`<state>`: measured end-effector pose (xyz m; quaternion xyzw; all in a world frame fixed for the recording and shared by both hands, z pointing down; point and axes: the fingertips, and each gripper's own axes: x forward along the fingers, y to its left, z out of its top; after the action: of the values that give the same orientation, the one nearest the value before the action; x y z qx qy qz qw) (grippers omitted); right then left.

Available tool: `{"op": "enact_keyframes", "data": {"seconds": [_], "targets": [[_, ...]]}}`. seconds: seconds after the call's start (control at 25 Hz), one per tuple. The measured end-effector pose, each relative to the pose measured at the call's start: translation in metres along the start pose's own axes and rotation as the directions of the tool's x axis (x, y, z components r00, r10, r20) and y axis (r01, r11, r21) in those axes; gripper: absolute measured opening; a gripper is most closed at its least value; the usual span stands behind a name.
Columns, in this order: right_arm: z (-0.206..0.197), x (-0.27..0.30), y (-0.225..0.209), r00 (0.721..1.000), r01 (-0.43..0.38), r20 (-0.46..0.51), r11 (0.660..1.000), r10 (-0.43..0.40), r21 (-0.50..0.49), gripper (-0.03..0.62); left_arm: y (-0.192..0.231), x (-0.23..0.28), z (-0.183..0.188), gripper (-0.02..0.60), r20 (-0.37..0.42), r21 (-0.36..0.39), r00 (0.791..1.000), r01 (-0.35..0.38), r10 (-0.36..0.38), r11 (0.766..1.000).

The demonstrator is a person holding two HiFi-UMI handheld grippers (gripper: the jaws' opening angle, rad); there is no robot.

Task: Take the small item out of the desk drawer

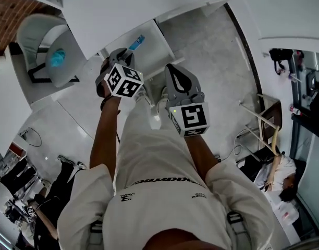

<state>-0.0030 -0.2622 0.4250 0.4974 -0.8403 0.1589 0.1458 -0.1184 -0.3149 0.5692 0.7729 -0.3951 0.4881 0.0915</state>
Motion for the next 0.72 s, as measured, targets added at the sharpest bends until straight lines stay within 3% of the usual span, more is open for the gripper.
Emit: {"op": "enact_keyframes", "data": {"seconds": [0.4, 0.72], "targets": [[0.051, -0.035, 0.011, 0.997, -0.004, 0.08, 0.999, 0.006, -0.032, -0.005, 0.011, -0.091, 0.045, 0.078, 0.17, -0.138, 0.977, -0.107, 0.13, 0.985], [0.092, -0.06, 0.015, 0.989, 0.005, 0.151, 0.998, 0.003, -0.056, -0.005, 0.017, -0.161, 0.086, 0.078, 0.339, -0.291, 0.918, -0.105, 0.205, 0.951]]}}
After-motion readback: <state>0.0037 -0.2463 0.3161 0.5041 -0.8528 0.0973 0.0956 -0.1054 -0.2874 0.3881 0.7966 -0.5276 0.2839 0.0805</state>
